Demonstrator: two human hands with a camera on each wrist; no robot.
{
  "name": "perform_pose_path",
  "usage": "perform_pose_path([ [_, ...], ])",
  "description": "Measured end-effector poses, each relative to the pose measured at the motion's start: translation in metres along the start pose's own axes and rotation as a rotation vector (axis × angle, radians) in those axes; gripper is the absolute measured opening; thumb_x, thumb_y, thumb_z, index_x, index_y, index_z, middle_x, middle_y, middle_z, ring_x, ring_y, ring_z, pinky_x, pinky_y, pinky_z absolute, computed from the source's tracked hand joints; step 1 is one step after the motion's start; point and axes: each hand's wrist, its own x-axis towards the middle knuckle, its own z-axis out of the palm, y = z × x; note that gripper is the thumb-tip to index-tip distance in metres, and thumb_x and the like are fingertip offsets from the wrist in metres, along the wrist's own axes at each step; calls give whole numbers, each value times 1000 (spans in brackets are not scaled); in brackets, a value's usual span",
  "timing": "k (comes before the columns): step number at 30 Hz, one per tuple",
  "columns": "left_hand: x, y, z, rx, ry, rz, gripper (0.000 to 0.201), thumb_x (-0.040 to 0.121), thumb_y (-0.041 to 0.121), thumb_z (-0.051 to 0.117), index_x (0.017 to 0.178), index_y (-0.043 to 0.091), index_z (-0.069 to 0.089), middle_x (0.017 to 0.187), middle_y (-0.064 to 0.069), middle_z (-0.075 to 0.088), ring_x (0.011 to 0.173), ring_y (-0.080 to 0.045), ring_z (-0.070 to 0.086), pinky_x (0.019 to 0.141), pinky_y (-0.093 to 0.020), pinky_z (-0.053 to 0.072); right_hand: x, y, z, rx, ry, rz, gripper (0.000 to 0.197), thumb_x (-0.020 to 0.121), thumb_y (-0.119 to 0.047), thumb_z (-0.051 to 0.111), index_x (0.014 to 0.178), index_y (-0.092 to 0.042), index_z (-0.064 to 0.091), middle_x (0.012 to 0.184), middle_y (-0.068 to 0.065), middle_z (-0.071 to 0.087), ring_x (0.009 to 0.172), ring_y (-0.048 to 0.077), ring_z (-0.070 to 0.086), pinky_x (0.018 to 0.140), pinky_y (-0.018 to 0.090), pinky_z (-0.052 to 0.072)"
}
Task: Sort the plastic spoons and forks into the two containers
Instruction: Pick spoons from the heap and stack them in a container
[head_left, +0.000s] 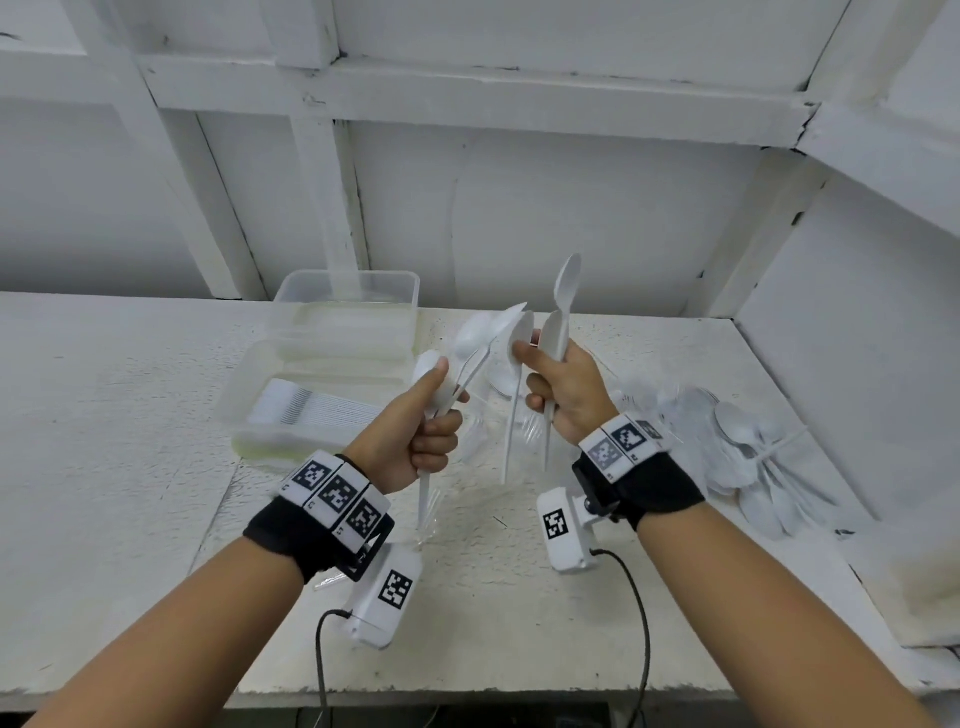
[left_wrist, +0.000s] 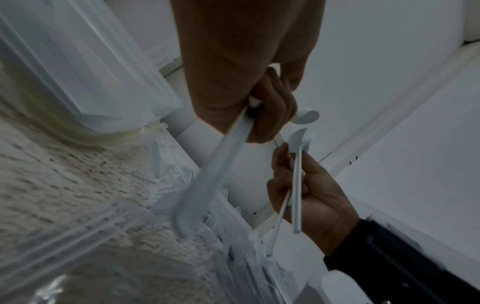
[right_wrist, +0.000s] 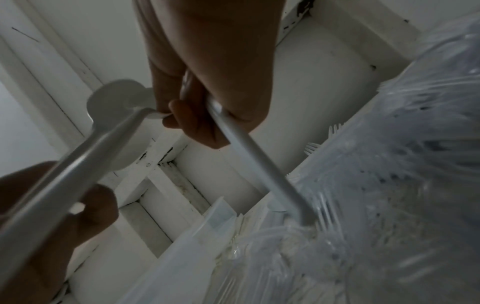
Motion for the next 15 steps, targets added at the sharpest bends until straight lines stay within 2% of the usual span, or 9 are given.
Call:
perform_pose_path([
  [2,1,-1,5,41,-14,-13,51,88,66,29,78,19,45,43,9,21,33,-3,14,37,-13,9,-3,1,5,9,-30,9,13,84,-7,65,86,-15,56,58,-3,41,38,6,28,37,20,30],
  [6,2,0,11,83,-35,-82,55,88,68,25,74,18,43,42,9,20,30,-3,14,34,-12,9,-11,-1,12,65,-63,16,18,86,-3,60,78,-18,55,60,-1,39,36,4,26,38,19,26],
  [10,3,2,11,92,-51,-136,52,88,66,30,71,18,40,40,9,20,28,-3,16,32,-11,10,-15,-1,15,84,-111,-4,9,88,-8,60,91,-15,62,57,-2,38,34,4,27,37,18,28],
  [15,1,2,14,99,-51,-151,49,88,64,34,71,18,39,39,9,20,28,-3,15,33,-12,9,-18,3,16,66,-109,-37,19,88,-11,61,107,-10,56,50,-8,44,34,3,29,37,18,35],
])
